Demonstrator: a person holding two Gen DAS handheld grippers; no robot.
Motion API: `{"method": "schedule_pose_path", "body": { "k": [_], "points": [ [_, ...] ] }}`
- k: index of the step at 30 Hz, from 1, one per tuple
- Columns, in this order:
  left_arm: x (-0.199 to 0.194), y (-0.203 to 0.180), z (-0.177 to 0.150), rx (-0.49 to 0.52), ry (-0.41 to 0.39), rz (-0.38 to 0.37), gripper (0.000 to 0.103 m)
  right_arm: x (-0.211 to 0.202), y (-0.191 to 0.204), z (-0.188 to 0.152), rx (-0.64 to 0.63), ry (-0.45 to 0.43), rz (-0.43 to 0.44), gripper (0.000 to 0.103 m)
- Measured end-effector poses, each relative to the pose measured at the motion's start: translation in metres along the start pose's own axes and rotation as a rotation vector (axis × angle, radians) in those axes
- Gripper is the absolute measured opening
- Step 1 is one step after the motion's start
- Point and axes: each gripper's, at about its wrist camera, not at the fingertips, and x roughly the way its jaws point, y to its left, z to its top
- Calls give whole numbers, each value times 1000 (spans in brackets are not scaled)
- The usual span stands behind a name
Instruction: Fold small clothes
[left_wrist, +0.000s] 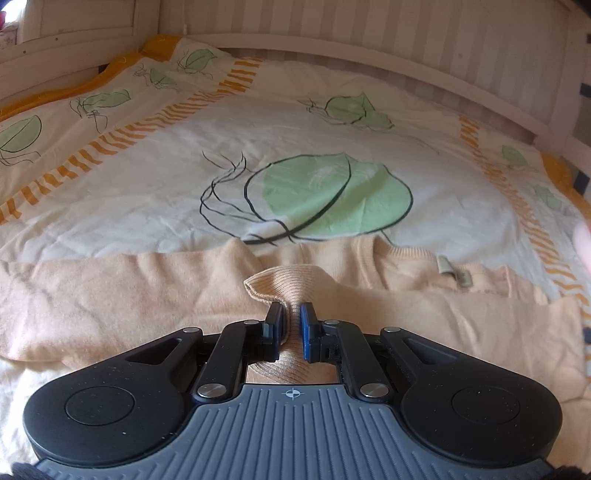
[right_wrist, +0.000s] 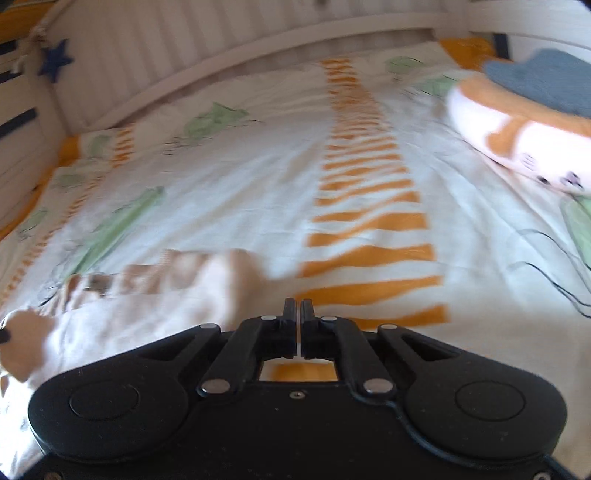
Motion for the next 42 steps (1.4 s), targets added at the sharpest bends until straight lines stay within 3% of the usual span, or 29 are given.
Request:
{"method": "schedule_pose_path", "body": {
  "k": [2,5,7,8,9,11,12,13,16,18,21,24,28,29,31,34,36,38,42],
  "points": [
    [3,3,-2,-14,11,4,10,-2,-20,2,102,-10,43,14],
    [5,8,-3,-29,17,11,10,-13,-20,7,115,-69,101,22],
    [6,9,-3,-28,21,18,10,-14,-9,7,118,-87,166,64],
    [6,10,-3,-29,25,19,11,-10,0,5,115,-84,210,74],
    [5,11,-4,-31,25,18,11,-6,8,3,103,-75,230,78],
    [5,10,-5,-26,22,16,11,4,24,-3,54,-51,212,73],
    [4,10,-5,-22,22,16,11,8,30,-6,25,-42,186,59],
    [4,10,-5,-21,22,13,11,12,35,-8,0,-29,164,18],
    [6,10,-6,-20,29,-3,11,10,36,-6,-50,-21,132,11],
    [12,11,-8,-16,53,-6,11,10,27,-5,-69,-21,51,11],
    [20,14,-14,-19,76,3,14,13,5,-6,8,0,16,9],
    [22,17,-18,-33,73,-5,16,-8,12,1,-42,-71,-2,19],
    [23,14,-19,-14,66,2,20,-30,51,0,-206,-89,101,20],
    [22,13,-20,-9,64,4,21,-30,63,-4,-252,-70,120,25],
    [23,11,-20,2,61,5,24,-29,83,-14,-333,-38,140,52],
    [24,10,-21,11,57,-2,28,-25,106,-31,-458,-1,123,54],
    [25,11,-22,19,56,-7,29,-19,110,-39,-514,37,64,54],
    [25,12,-23,20,53,-18,31,-12,100,-43,-499,88,0,54],
    [26,14,-25,38,47,-36,36,-14,64,-33,-341,133,-13,60]
  ]
}}
